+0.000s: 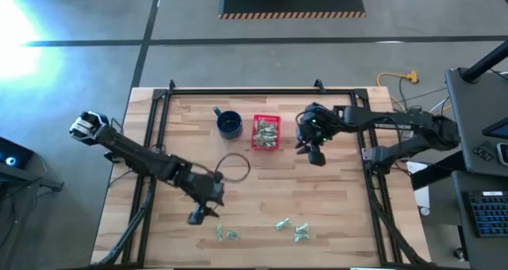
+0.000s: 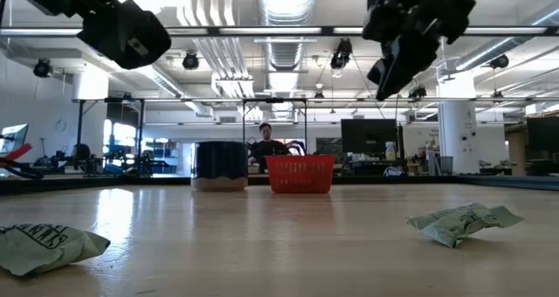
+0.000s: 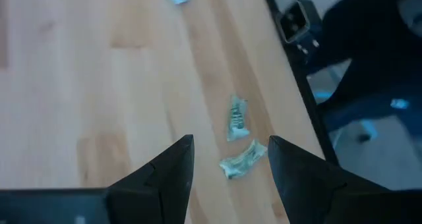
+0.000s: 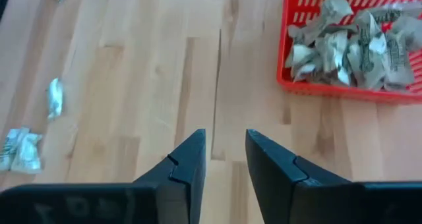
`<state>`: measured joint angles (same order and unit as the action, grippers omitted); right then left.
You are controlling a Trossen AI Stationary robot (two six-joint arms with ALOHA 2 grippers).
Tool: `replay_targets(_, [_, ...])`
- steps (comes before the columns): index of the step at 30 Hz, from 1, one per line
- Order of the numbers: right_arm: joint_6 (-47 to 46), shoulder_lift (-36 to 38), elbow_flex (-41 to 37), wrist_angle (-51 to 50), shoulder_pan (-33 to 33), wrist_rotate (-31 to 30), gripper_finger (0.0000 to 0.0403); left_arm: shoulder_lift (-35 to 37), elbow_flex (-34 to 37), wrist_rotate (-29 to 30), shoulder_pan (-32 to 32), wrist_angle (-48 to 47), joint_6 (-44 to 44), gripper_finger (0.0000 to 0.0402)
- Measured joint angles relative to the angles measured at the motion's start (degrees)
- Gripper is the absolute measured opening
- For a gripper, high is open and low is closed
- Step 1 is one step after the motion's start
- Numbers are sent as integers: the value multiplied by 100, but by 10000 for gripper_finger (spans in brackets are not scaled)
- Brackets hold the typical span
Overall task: Pick and place Stevia / Truvia into bins
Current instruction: Put the stevia packet into the basket
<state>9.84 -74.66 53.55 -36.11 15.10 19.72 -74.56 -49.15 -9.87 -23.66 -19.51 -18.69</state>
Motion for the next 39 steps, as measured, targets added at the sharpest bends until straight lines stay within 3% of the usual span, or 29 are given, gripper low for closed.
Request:
replay_targets(9, [-555,851,-768,150,-25,-16,82,-849,-13,-50,-317,877,1104,178])
replay_targets(19, [-1193,1386,-1159,166,-64,-19,70,-1646,-31,-254,-566,838,1783,178])
replay_targets(27, [-1444,1541,-1245,162,-62,-19,70,-1925,-20,-206,-675,862,2384,178])
replay_targets(39, [-1527,1537,-1256,166,-71,-25,72,-2295,-15,83,-863,900,2549,178])
